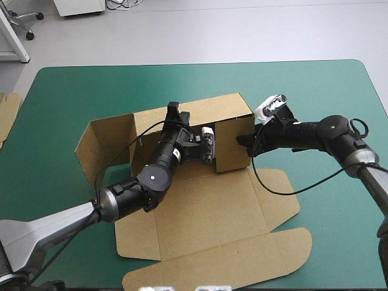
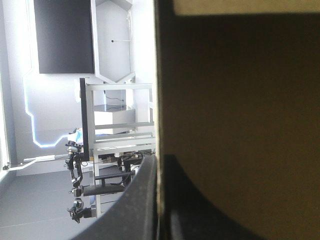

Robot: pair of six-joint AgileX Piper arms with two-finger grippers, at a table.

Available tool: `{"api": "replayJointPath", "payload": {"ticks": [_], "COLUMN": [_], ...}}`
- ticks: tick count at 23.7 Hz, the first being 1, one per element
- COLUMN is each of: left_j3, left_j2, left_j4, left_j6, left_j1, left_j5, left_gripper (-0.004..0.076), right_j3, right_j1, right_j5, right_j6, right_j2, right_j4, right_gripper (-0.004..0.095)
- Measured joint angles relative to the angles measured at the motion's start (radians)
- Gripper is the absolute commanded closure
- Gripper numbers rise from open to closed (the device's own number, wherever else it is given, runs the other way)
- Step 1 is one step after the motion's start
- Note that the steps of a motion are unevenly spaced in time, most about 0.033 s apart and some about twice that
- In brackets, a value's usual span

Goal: Fold the box

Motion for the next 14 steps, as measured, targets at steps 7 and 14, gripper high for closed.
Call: {"api": "replayJointPath", "payload": {"ticks": [7, 14], "left_j3": [-0.046, -0.046], "left_j2": [0.014, 0.034], "left_j4": [0.001, 0.001], "left_j6": [0.009, 0.009], "left_j1": [0.000, 0.000], "left_j5": [-0.036, -0.059], "left_gripper": [0.0737, 0.0738], "right_j3": [0.000, 0.001], "right_j1": [0.000, 0.000], "right_j5": [-0.071, -0.123], "right_j6": [-0.052, -0.127], "right_j2": [0.000, 0.037], "right_j4": [0.068, 0.176], "right_gripper": [0.0392, 0.0400]}}
